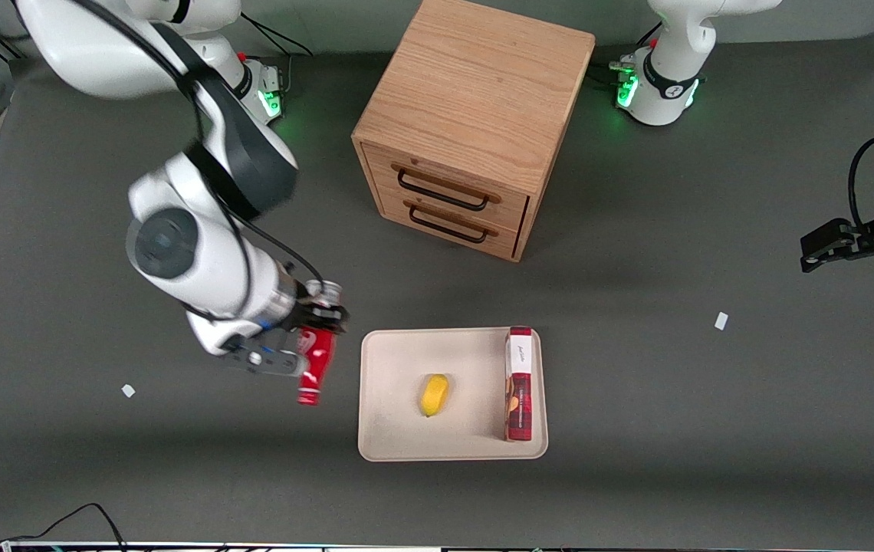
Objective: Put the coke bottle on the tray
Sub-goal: 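Lift the bottle upright and carry it over the cream tray, then lower the bottle upright onto the tray beside the lemon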
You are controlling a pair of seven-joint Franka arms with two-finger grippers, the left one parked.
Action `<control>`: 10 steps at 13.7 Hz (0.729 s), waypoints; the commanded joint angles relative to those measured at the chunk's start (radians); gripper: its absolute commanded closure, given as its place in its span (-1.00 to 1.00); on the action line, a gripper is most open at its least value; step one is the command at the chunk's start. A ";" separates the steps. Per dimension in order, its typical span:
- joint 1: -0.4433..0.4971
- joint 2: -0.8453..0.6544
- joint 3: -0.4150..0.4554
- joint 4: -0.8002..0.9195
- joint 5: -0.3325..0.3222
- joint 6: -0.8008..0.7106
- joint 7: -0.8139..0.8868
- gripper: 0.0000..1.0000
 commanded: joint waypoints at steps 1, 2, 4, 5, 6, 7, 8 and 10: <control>0.026 0.188 0.014 0.087 0.000 0.094 -0.023 1.00; 0.031 0.228 0.010 0.082 -0.005 0.144 -0.018 1.00; 0.039 0.275 0.008 0.053 -0.072 0.221 0.003 1.00; 0.040 0.302 0.008 0.047 -0.096 0.258 0.027 1.00; 0.040 0.322 0.008 0.044 -0.112 0.295 0.044 1.00; 0.040 0.335 0.008 0.041 -0.120 0.321 0.046 1.00; 0.040 0.342 0.005 0.039 -0.121 0.335 0.046 1.00; 0.042 0.358 0.002 0.041 -0.121 0.337 0.046 1.00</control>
